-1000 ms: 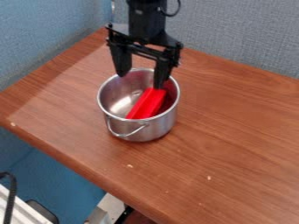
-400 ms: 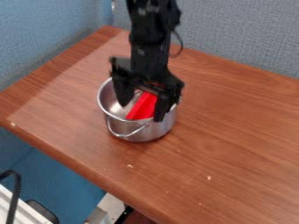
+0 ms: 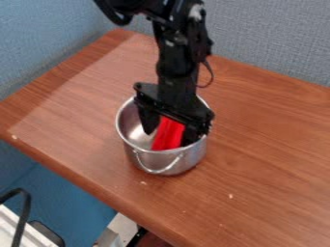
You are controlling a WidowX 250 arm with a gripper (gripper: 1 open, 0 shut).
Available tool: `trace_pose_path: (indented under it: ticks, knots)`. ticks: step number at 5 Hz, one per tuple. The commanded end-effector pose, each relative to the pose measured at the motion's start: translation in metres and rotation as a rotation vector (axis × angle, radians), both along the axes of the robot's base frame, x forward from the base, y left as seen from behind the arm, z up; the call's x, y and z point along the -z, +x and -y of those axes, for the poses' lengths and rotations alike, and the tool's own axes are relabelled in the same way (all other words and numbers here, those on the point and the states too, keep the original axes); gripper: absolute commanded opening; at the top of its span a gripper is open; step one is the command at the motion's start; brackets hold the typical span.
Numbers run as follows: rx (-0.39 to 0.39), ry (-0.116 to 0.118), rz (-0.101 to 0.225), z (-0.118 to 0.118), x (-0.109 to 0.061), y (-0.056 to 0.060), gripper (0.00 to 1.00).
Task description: Move the red object from the metal pot to the table
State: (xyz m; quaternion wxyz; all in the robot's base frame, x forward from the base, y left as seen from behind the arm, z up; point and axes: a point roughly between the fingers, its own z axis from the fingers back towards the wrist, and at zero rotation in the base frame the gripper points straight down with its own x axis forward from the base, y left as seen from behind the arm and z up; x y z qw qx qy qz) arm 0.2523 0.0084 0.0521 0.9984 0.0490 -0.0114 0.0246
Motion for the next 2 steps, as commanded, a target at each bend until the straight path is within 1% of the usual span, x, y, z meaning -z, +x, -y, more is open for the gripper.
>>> trace_pose_path:
  ticks: [1, 2]
  knots:
    - [0.007, -0.002, 0.018, 0.0009, 0.0032, -0.0015, 0.00]
    - [-0.019, -0.003, 0.019, -0.0053, 0.0059, -0.0024, 0.00]
